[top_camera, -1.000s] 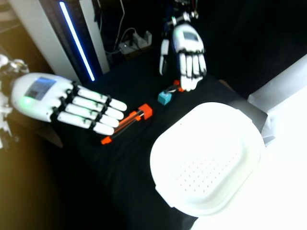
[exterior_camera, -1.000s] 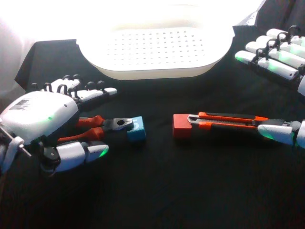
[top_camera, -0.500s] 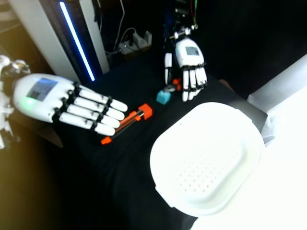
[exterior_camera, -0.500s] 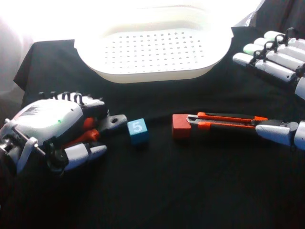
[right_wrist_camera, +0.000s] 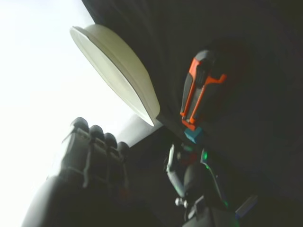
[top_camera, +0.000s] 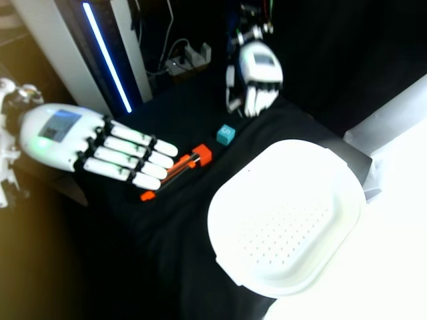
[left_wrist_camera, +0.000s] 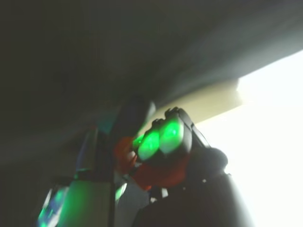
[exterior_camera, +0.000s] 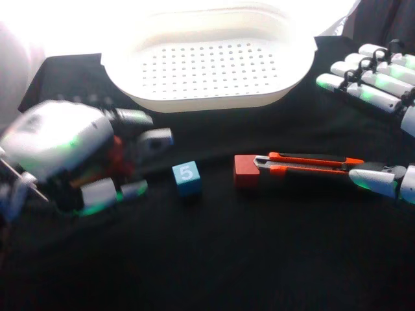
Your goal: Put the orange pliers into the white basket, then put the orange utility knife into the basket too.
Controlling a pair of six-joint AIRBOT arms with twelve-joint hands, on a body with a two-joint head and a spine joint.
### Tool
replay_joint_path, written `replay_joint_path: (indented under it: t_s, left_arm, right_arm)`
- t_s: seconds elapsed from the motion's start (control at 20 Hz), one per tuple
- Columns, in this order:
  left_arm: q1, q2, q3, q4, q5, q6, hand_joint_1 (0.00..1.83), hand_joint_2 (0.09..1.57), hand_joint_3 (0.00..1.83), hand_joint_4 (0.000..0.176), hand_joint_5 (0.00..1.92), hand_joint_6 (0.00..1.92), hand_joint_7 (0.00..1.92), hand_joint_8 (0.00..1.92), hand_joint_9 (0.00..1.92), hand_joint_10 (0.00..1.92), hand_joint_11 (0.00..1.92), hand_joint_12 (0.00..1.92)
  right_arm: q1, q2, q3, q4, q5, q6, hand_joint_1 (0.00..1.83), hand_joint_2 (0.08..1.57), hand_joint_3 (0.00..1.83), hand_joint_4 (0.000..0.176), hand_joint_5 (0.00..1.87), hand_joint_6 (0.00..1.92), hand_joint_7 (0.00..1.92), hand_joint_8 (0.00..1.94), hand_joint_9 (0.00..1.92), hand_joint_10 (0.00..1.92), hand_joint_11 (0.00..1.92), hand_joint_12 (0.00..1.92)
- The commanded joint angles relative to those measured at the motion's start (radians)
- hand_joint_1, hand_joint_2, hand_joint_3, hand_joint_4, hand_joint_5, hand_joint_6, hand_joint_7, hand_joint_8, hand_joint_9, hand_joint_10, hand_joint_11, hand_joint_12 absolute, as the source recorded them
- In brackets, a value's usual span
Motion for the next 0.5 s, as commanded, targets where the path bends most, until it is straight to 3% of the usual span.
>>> replay_joint_path:
  t_s: [0.0, 0.05, 0.1, 0.15, 0.2, 0.25, 0.3, 0.45]
  left_arm:
    - [-0.028, 0.013, 0.002, 0.04, -0.184, -0.014, 1.5, 1.26, 0.0, 0.119, 0.95, 1.92, 1.21, 1.92, 1.44, 1.92, 1.44, 1.92]
    - [-0.068, 0.016, 0.012, 0.065, -0.17, -0.017, 1.5, 1.25, 0.0, 0.121, 1.02, 1.92, 1.25, 1.92, 1.52, 1.92, 1.52, 1.92]
    - [-0.17, -0.006, 0.061, 0.08, -0.083, -0.017, 1.48, 1.22, 0.0, 0.112, 1.02, 1.92, 1.26, 1.92, 1.53, 1.92, 1.63, 1.92]
    - [-0.2, -0.019, 0.08, 0.081, -0.049, -0.016, 1.48, 1.22, 0.0, 0.112, 1.02, 1.92, 1.26, 1.92, 1.53, 1.92, 1.63, 1.92]
    - [-0.241, -0.038, 0.109, 0.081, 0.002, -0.017, 1.45, 1.22, 0.0, 0.065, 1.01, 1.92, 1.28, 1.92, 1.54, 1.92, 1.64, 1.92]
    - [-0.301, -0.079, 0.164, 0.079, 0.081, -0.017, 1.44, 1.23, 0.0, 0.015, 0.98, 1.92, 1.27, 1.92, 1.46, 1.92, 1.52, 1.92]
    - [-0.348, -0.114, 0.206, 0.072, 0.145, -0.017, 1.42, 1.24, 0.0, 0.001, 0.96, 1.92, 1.25, 1.92, 1.41, 1.92, 1.48, 1.92]
    - [-0.497, -0.228, 0.352, 0.071, 0.362, 0.003, 1.49, 1.21, 0.0, 0.0, 0.94, 1.92, 1.17, 1.92, 1.32, 1.92, 1.41, 1.92]
  right_arm:
    - [0.015, -0.002, 0.004, -0.003, 0.12, -0.002, 0.38, 1.27, 0.01, 0.0, 0.0, 0.0, 0.0, 0.0, 0.0, 0.0, 0.0, 0.0]
    - [0.015, -0.003, 0.004, -0.003, 0.119, -0.002, 0.36, 1.28, 0.01, 0.0, 0.0, 0.0, 0.0, 0.0, 0.0, 0.0, 0.0, 0.0]
    - [0.015, -0.008, 0.007, -0.003, 0.119, -0.002, 0.38, 1.28, 0.0, 0.0, 0.0, 0.0, 0.0, 0.0, 0.0, 0.0, 0.0, 0.0]
    - [0.015, -0.01, 0.008, -0.003, 0.119, -0.002, 0.38, 1.28, 0.0, 0.0, 0.0, 0.0, 0.0, 0.0, 0.0, 0.0, 0.0, 0.0]
    - [0.015, -0.012, 0.01, -0.003, 0.119, -0.002, 0.39, 1.28, 0.0, 0.0, 0.0, 0.0, 0.0, 0.0, 0.0, 0.0, 0.0, 0.0]
    - [0.015, -0.017, 0.013, -0.004, 0.119, -0.002, 0.38, 1.28, 0.0, 0.0, 0.0, 0.0, 0.0, 0.0, 0.0, 0.0, 0.0, 0.0]
    - [0.015, -0.025, 0.018, -0.005, 0.119, -0.002, 0.38, 1.28, 0.0, 0.0, 0.0, 0.0, 0.0, 0.0, 0.0, 0.0, 0.0, 0.0]
    - [0.015, -0.045, 0.028, -0.016, 0.118, -0.002, 0.39, 1.28, 0.0, 0.0, 0.0, 0.0, 0.0, 0.0, 0.0, 0.0, 0.0, 0.0]
